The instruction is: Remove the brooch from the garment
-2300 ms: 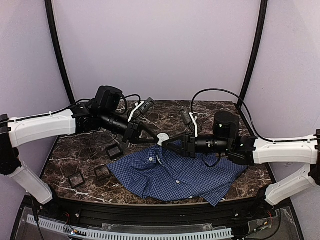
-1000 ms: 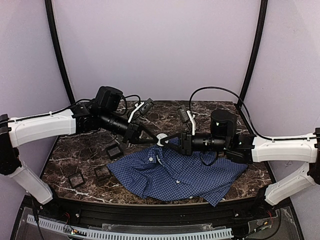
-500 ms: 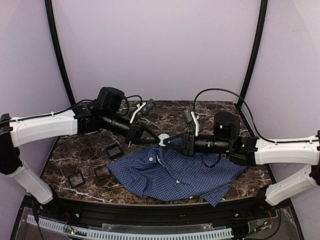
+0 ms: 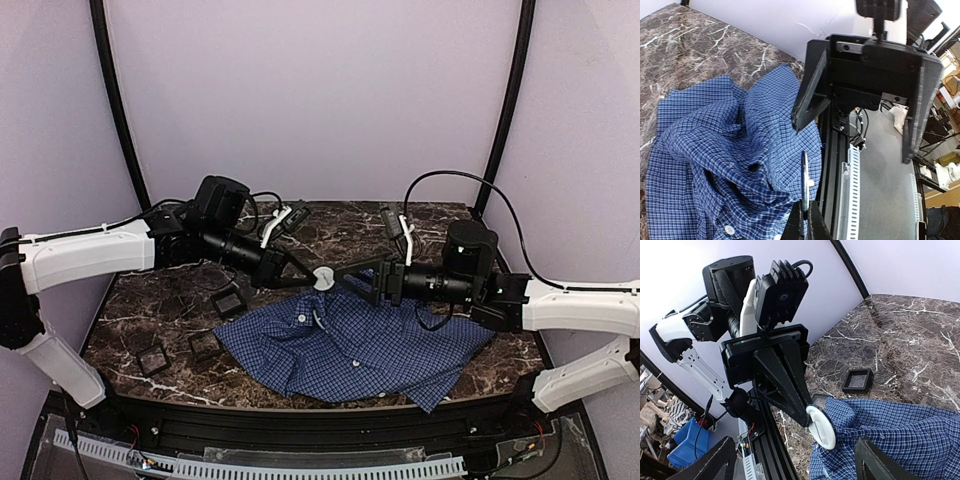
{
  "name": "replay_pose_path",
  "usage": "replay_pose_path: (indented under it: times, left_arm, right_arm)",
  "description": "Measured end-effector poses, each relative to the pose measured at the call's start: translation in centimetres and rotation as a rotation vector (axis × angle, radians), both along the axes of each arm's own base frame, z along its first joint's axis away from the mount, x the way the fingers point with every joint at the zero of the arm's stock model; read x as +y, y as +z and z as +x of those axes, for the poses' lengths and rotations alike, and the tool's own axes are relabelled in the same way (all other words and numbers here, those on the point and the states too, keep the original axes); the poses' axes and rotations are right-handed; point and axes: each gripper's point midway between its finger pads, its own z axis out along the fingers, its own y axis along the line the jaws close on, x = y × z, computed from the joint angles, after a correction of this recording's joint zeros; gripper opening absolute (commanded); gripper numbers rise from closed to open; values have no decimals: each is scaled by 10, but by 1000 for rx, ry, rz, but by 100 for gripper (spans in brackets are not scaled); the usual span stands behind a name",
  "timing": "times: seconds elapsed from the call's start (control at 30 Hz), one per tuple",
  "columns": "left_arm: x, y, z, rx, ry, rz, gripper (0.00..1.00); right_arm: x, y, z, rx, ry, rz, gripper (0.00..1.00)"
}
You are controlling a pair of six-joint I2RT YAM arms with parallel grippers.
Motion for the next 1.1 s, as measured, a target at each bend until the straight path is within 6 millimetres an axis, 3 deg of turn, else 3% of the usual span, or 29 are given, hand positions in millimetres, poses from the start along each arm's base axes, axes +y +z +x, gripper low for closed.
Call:
replay_pose_path:
  times: [0.1, 0.23, 0.47, 0.53, 0.67, 0.7, 0.77, 0.8, 0.87, 0.93, 1.1]
  left_arm:
    - [2, -3, 11, -22, 60, 24, 1]
    - [16, -5, 32, -46, 185, 53, 1]
    - [99, -15, 78, 1, 549, 90, 1]
    - [119, -20, 81, 9, 629, 111, 1]
    - [139, -27, 80, 17, 712, 166, 1]
    - [143, -30, 80, 20, 732, 186, 1]
    - [154, -40, 82, 27, 775, 241, 1]
    - [159, -46, 83, 29, 795, 267, 1]
    - [171, -60, 85, 37, 838, 342, 1]
    - [183, -78, 88, 50, 877, 437, 1]
    - [206, -109, 95, 46, 939, 635, 1]
  right_arm:
    - [-5, -1, 5, -6, -43, -17, 94]
    - [-15, -24, 17, 4, -127, -115, 98]
    - [-32, -73, 23, -8, -197, -301, 99]
    - [-33, -86, 25, -17, -195, -351, 99]
    - [-33, -114, 33, -42, -208, -454, 96]
    - [-34, -121, 35, -47, -213, -479, 92]
    - [-33, -135, 41, -61, -218, -538, 75]
    - [-31, -140, 44, -69, -218, -562, 63]
    - [-27, -146, 50, -88, -218, -597, 26]
    - [-25, -151, 56, -91, -230, -618, 2]
    - [-43, -154, 71, -68, -338, -664, 0]
